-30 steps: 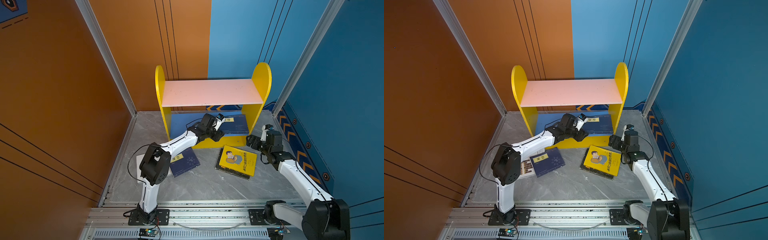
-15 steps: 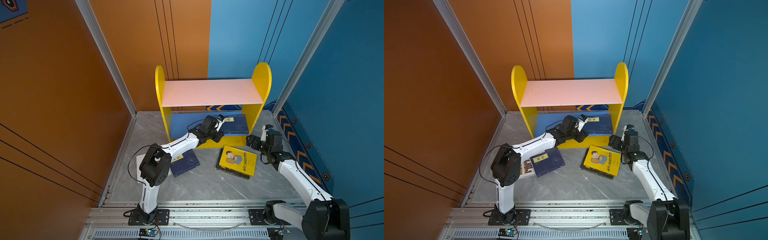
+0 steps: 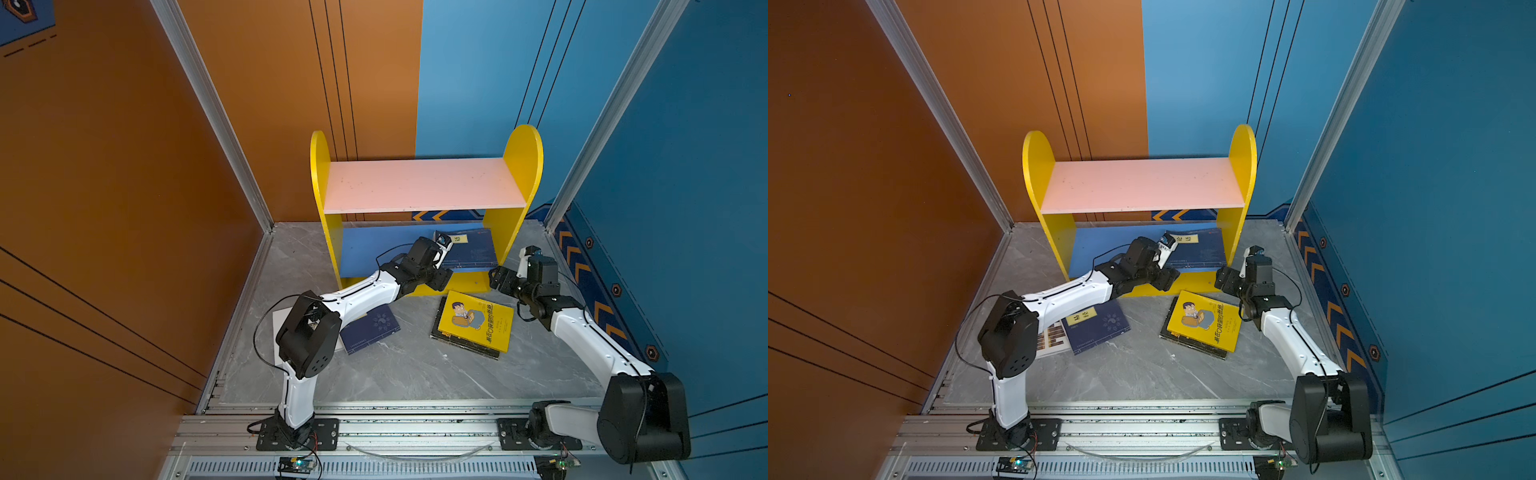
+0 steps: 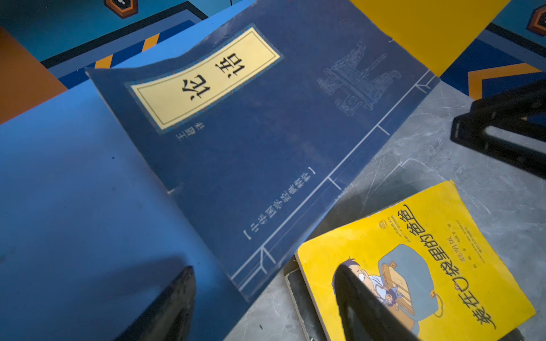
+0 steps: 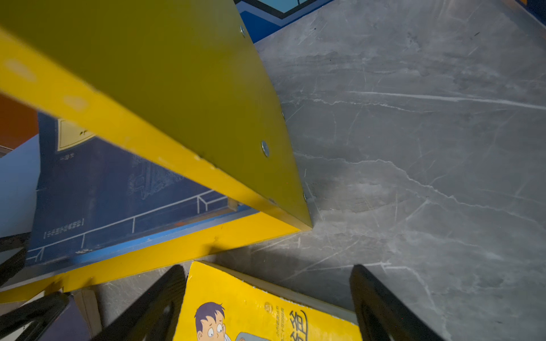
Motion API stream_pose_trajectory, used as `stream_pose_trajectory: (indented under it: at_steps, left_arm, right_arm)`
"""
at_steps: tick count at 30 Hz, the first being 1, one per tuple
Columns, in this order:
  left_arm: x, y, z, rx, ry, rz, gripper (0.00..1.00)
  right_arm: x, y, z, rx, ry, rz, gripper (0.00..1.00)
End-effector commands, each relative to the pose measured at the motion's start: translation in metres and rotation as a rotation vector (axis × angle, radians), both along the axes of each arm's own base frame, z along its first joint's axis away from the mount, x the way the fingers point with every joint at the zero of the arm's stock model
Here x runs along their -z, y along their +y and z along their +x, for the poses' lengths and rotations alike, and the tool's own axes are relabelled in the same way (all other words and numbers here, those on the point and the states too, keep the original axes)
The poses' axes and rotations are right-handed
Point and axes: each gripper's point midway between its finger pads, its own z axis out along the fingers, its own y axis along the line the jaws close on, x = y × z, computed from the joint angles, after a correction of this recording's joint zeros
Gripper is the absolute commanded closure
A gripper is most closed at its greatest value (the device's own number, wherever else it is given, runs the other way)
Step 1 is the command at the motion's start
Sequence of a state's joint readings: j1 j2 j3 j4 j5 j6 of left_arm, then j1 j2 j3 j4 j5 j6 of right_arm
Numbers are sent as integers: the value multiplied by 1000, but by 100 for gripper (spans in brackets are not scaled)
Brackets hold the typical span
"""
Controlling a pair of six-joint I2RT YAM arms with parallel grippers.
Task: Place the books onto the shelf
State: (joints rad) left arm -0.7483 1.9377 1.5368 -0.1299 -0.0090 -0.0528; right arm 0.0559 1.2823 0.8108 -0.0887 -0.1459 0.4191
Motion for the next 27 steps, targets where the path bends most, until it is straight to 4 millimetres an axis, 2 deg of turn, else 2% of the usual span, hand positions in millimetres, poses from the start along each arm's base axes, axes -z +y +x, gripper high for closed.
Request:
stream_pose_trajectory:
  at_steps: [1,17,27]
  left_arm:
    - [-9,5,-5,-14,-4,5,24]
    - [-18,-2,-5,5,-31,-5,24]
    - [-23,-3,-3,-3,-38,-14,35]
  right_arm:
    - [-15,2,13,-9,-40,29,11]
    - [-15,3,27,6,-39,53,13]
    - [-17,5,27,3,-45,56,14]
